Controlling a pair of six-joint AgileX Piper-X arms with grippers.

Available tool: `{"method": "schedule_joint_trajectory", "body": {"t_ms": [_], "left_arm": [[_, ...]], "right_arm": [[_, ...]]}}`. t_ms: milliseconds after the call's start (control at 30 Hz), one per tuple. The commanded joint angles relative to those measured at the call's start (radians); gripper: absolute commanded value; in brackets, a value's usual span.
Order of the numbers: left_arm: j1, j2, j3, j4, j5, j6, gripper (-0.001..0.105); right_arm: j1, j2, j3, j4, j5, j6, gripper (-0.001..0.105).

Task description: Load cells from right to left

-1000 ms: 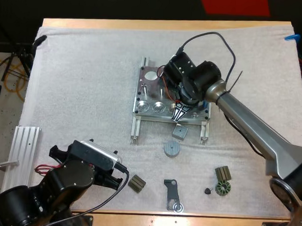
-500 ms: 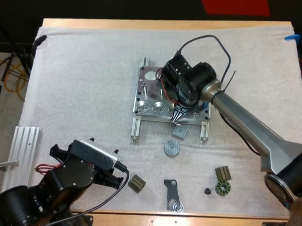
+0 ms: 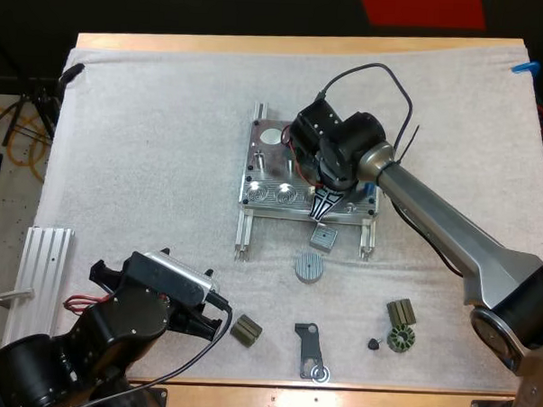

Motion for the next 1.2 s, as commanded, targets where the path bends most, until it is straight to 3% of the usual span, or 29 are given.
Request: {"method": "schedule_joint_trajectory", "body": {"t_ms": [0,1167], "left_arm": [[0.000,0.000,-0.001,-0.012,-0.005,0.000,0.060],[0.000,0.000,0.002,-0.026,-0.005,0.010,0.060]], "right_arm": [[-0.001,0.002,-0.004,0.023,-0.033,0.007,0.000],[-0.001,0.033,-0.004,-0.013,-0.061,0.014,0.000]]}}
